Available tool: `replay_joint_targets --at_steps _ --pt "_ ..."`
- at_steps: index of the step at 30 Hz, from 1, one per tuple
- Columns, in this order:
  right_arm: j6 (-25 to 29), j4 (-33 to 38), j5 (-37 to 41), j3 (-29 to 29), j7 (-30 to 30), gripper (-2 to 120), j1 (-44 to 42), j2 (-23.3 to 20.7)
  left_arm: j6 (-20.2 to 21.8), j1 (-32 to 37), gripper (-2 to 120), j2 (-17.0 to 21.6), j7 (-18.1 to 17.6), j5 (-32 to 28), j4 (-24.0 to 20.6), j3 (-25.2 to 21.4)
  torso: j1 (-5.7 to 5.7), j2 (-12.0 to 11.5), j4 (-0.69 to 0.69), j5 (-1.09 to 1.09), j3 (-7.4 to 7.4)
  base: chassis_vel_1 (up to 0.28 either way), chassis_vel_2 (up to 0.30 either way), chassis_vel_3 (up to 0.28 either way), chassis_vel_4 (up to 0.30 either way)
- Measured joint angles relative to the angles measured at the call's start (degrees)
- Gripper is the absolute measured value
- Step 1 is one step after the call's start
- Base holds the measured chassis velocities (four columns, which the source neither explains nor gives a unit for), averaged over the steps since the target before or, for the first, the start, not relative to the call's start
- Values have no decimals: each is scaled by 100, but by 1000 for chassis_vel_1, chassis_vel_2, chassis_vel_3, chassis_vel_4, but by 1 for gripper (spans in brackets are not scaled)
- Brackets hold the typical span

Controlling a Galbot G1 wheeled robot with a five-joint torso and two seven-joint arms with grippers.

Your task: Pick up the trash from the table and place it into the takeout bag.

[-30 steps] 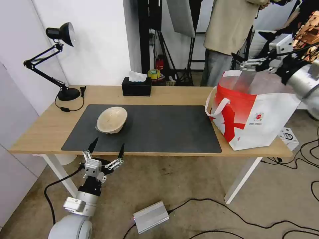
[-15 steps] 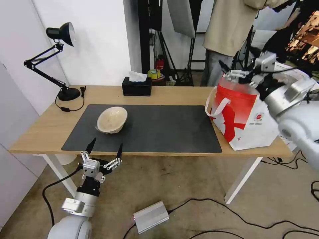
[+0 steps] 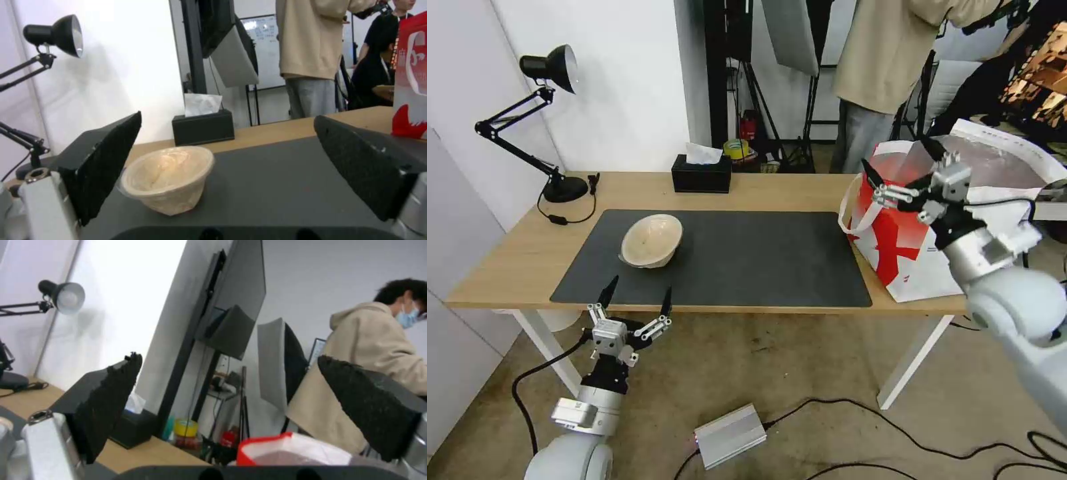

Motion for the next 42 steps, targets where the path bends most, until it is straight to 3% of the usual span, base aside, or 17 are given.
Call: replay_joint_targets --at_steps 23,42 --pt "578 396 -1254 553 -396 100 -1863 1497 40 -1 100 11 -131 93 -13 106 0 0 0 0 0 0 0 0 0" --pt "593 688 -1453 858 -734 100 -3214 1554 101 -8 100 124 -130 34 -58 47 0 0 1 0 0 0 0 0 0"
